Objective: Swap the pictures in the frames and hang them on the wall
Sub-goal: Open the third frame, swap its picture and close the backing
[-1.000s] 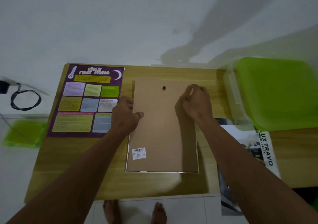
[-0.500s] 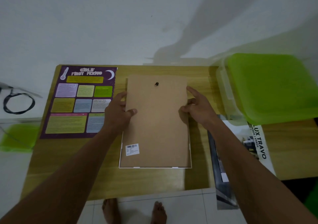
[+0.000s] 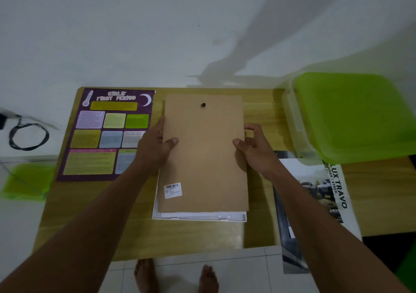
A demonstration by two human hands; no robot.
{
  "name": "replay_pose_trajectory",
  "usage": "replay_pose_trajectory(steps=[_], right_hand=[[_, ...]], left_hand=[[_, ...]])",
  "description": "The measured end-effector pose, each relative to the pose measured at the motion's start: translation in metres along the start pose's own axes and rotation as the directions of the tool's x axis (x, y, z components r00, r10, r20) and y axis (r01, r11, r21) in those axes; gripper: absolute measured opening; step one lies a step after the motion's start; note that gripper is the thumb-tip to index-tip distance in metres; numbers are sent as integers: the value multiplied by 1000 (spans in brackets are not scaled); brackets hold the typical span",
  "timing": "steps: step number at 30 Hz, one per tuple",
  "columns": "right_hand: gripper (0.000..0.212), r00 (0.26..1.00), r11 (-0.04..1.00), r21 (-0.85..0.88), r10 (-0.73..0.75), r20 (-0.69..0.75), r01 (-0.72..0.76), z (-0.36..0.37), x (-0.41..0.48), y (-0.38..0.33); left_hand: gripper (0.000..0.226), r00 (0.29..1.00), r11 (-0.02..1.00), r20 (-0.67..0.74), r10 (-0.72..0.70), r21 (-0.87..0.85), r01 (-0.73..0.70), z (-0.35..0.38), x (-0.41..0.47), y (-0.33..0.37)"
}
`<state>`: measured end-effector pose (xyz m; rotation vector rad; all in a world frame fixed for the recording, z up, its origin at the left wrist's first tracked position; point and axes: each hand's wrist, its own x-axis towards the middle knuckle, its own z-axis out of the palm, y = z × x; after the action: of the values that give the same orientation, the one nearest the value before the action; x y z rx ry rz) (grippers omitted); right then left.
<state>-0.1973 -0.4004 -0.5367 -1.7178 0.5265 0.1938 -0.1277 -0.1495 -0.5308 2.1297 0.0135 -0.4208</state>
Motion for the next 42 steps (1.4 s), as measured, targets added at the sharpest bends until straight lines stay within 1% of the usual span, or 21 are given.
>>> replay_pose_trajectory(steps=[2,3,5,7,8,9,12,14,17,20,22,24,26,28,32,35,39,42], right_hand=[[43,1000,999,35,-6,-14,7,2,-3,1],[48,1000,999,46,-7,-15,8,1,-6,0],[63,1000,999,52,-3,-9,3,-2,-11,-2],[74,1000,998,57,-1,-2,1,-8,-21,-9],[72,1000,999,51,-8,-8,8,-11,-27,-14],[66,999,999,46,-14,-29,15,-14,-35,-20],[52,992,997,74,-12,-122,21,-28,-56,-35],[50,984,997,76,-18,-177,32,-42,-72,-45],[52,970,996,74,-26,-243,46,-69,-95,-57],[69,963,998,58,8,-269,8,-105,-108,-62],[76,957,1000,26,22,-289,-15,-133,-112,-61],[74,945,999,-43,7,-327,-22,-163,-109,-58],[65,936,994,-107,-5,-353,-34,-195,-102,-53],[63,938,989,-140,-1,-346,-51,-227,-90,-47],[60,945,981,-179,9,-328,-72,-284,-60,-36],[64,948,959,-268,0,-319,-90,-316,-37,-25],[71,949,923,-360,20,-315,-138,-340,-15,-8],[74,946,886,-444,-23,-322,-130,-345,-4,-1]], left_hand=[[73,1000,1000,-24,0,-2,0,-4,-1,6],[73,1000,1000,-25,-1,-2,1,-7,-1,10],[73,1000,1000,6,-2,1,2,-16,-6,21],[73,999,999,48,-14,-44,16,-24,-11,31],[74,997,996,74,-23,-82,29,-29,-13,36],[75,994,993,103,-24,-115,36,-32,-16,43],[78,988,985,154,-12,-168,38,-36,-23,65],[77,988,983,151,33,-182,-5,-34,-29,83],[69,986,975,135,100,-210,-70,-22,-37,109],[60,979,953,155,130,-293,-81,2,-44,137],[60,967,945,213,137,-319,-63,24,-49,159],[68,949,949,292,121,-316,-24,50,-51,181],[79,943,952,319,96,-306,7,80,-49,198],[86,952,956,299,73,-292,18,112,-45,211],[93,960,956,280,31,-288,53,175,-24,225],[96,963,963,270,15,-263,59,212,-11,227],[93,982,989,191,12,-146,17,241,-1,228],[89,991,998,131,30,-54,-23,252,2,229]])
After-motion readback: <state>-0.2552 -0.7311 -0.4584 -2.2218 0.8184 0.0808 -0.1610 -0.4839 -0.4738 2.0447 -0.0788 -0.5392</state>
